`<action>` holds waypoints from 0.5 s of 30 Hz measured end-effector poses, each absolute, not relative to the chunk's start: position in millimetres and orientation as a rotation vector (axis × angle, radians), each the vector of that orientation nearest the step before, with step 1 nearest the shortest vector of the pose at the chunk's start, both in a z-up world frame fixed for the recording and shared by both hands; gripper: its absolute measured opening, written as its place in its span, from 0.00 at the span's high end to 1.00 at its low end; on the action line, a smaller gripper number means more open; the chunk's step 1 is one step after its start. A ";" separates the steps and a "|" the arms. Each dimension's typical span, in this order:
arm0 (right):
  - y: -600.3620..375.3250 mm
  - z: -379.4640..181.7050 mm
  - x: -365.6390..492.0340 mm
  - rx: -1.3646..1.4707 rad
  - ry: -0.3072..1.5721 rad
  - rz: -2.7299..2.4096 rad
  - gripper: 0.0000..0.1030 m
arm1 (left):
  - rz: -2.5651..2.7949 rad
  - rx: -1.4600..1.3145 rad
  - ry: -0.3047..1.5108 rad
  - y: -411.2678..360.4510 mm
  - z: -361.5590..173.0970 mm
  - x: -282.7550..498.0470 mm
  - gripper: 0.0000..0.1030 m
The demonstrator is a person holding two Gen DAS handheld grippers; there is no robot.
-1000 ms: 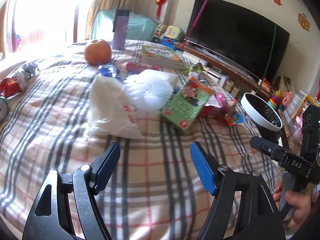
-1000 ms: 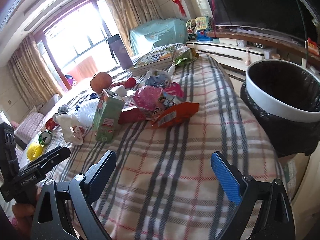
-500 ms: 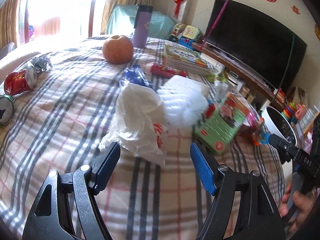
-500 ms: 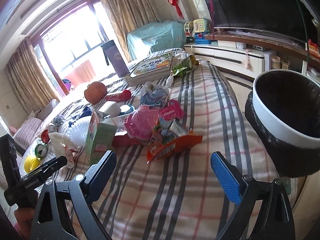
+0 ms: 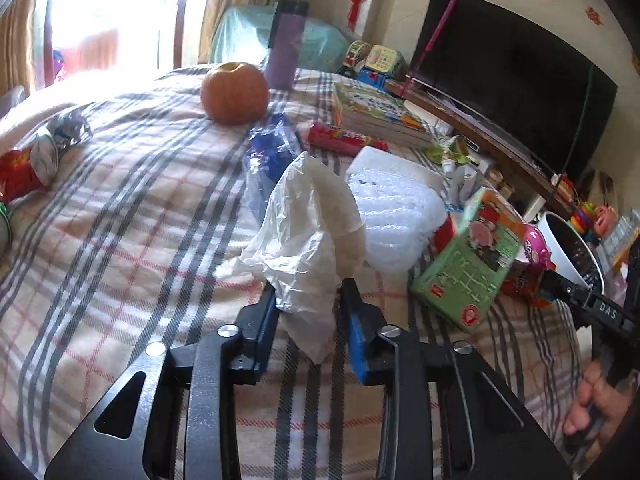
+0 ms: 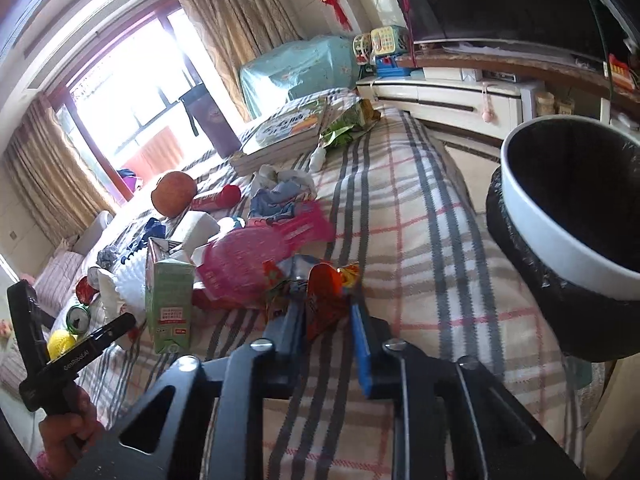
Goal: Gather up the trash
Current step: 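Grasp the white tissue with the left tool while the right grasps the orange packet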
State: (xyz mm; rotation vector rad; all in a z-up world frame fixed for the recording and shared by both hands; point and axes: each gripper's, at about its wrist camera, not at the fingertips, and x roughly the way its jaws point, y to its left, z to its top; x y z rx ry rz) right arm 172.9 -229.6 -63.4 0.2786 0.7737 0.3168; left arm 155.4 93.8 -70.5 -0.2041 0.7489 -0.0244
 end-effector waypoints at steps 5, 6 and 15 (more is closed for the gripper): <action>-236.5 -59.1 163.0 0.272 0.754 0.311 0.92 | -0.055 -0.199 0.741 85.0 -65.7 140.6 0.76; -237.6 -57.8 160.9 0.270 0.747 0.310 0.92 | -0.062 -0.197 0.737 82.9 -64.1 136.5 0.76; -258.9 -43.3 140.3 0.274 0.688 0.266 0.93 | -0.178 -0.181 0.691 48.6 -38.3 109.5 0.76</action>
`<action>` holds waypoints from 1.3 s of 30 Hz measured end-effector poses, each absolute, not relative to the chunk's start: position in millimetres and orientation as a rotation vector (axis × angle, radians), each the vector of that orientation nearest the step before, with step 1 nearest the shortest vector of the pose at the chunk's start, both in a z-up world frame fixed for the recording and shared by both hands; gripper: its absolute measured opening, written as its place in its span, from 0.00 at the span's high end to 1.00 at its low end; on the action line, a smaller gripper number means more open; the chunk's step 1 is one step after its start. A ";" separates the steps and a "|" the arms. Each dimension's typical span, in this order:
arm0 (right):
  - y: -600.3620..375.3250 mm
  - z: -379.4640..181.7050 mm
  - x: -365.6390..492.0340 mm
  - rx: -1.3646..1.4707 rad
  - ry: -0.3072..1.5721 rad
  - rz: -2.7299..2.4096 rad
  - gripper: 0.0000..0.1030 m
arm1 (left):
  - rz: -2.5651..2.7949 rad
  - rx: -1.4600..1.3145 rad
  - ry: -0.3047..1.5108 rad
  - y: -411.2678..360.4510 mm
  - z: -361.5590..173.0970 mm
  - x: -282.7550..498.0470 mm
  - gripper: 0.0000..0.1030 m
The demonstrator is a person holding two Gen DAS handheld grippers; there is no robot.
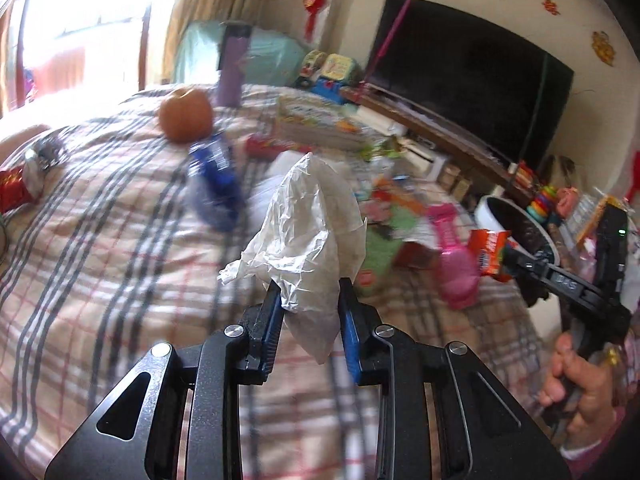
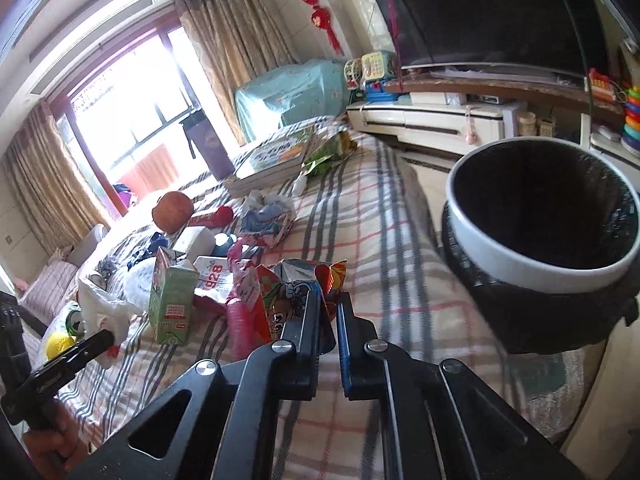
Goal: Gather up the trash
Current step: 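Grasp the white tissue with the left tool while the right grasps the orange packet, then carry the tissue and orange packet over the trash bin with both tools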
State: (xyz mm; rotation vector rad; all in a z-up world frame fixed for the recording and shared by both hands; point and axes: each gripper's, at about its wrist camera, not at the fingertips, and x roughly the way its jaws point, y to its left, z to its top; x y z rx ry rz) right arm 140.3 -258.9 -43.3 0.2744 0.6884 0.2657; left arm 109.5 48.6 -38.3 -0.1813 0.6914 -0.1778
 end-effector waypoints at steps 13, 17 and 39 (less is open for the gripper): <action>-304.5 -30.5 119.2 0.311 0.635 0.185 0.93 | -0.396 -0.110 0.706 -33.2 -25.0 115.2 0.76; -317.3 -28.7 115.0 0.319 0.628 0.160 0.93 | -0.446 -0.089 0.724 -55.4 -26.3 123.2 0.76; -386.7 -16.9 112.7 0.349 0.594 0.038 0.93 | -0.587 -0.022 0.762 -137.7 -18.5 163.3 0.76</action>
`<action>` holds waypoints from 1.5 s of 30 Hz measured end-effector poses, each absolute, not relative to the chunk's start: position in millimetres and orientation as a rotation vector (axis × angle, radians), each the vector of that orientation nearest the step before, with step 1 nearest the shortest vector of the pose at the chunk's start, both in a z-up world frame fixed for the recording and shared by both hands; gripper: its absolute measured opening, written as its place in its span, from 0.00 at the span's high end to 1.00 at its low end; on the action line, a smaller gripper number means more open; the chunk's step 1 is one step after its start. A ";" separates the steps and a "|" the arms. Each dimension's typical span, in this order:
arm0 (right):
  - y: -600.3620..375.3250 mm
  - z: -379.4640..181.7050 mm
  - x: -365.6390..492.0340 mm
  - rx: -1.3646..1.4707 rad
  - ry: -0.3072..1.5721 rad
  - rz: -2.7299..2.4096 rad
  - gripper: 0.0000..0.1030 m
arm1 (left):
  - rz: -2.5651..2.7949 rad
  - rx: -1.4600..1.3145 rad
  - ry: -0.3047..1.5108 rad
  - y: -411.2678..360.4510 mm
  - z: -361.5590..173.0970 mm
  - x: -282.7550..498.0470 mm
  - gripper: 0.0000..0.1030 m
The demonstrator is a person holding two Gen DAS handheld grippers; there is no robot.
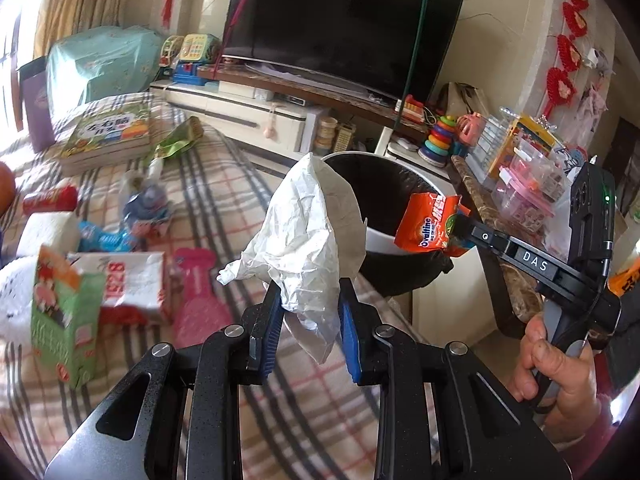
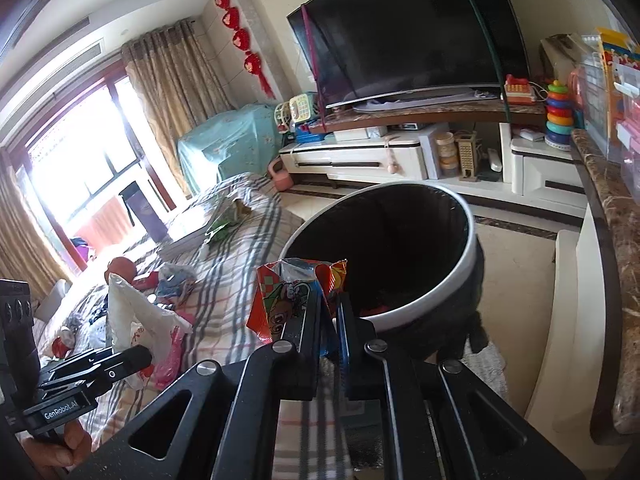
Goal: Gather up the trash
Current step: 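Carry the tissue and orange packet over the trash bin with both tools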
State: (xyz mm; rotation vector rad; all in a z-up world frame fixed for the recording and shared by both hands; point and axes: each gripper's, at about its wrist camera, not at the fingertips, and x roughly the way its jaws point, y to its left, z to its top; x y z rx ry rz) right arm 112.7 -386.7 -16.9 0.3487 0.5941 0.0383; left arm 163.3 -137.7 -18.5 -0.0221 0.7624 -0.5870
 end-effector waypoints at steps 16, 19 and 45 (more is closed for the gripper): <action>-421.1 -10.6 122.9 0.368 0.583 -0.027 0.93 | -0.641 0.016 0.751 -183.6 -4.8 188.6 0.76; -426.2 -9.7 126.6 0.369 0.585 -0.033 0.93 | -0.648 0.026 0.758 -192.1 -4.9 192.9 0.76; -444.5 -13.3 171.6 0.317 0.651 -0.057 0.92 | -0.692 0.105 0.823 -255.0 -18.0 248.3 0.75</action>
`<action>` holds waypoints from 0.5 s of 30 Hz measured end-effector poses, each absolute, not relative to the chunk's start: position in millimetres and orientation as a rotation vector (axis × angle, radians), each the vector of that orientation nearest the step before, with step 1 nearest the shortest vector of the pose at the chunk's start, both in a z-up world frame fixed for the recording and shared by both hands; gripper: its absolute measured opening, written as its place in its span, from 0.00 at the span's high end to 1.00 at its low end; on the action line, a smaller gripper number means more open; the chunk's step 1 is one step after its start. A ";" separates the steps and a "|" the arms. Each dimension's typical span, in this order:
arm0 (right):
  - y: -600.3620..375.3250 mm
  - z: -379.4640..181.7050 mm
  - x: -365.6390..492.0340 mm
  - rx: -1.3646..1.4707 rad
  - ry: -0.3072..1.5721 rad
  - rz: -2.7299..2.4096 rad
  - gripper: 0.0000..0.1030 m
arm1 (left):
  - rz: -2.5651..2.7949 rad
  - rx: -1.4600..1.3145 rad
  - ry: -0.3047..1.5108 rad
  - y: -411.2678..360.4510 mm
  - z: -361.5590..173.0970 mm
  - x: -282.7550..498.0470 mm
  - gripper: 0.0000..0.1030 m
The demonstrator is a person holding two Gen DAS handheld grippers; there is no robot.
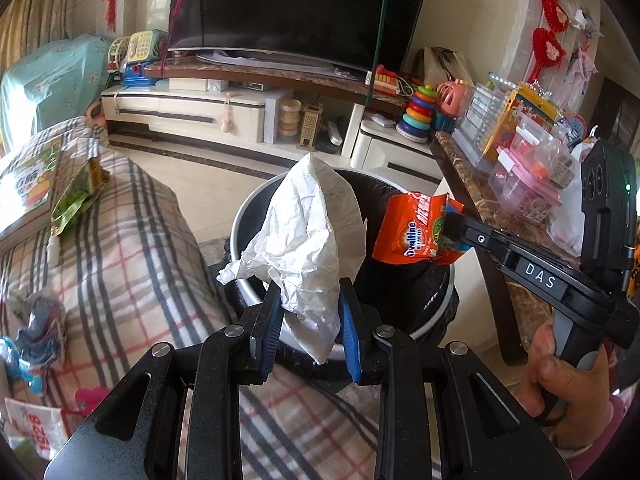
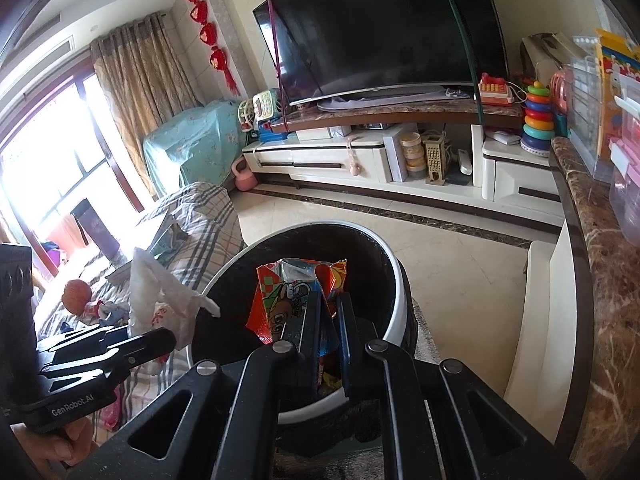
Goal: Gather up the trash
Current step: 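Carry the tissue and orange packet over the trash bin with both tools, then open both tools to drop the tissue and packet into the bin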
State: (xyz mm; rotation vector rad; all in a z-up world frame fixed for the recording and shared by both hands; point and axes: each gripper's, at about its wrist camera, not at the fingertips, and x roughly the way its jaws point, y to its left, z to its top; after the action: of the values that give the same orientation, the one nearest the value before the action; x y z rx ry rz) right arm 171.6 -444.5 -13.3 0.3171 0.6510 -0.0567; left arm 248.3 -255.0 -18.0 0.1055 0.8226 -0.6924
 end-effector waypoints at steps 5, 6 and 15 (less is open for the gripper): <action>-445.8 -16.1 178.6 0.306 0.669 -0.055 0.91 | -0.699 0.114 0.835 -260.1 -20.9 253.9 0.75; -446.6 -16.7 179.6 0.305 0.672 -0.055 0.90 | -0.703 0.112 0.838 -260.5 -21.3 255.1 0.74; -459.8 -18.3 185.3 0.353 0.686 -0.049 0.62 | -0.681 0.105 0.855 -259.5 -24.8 260.5 0.39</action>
State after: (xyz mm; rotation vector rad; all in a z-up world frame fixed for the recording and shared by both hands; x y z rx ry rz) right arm 185.3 -459.8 -18.3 0.3530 0.6860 -0.0488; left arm 260.5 -259.5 -24.8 0.1050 0.8550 -0.6812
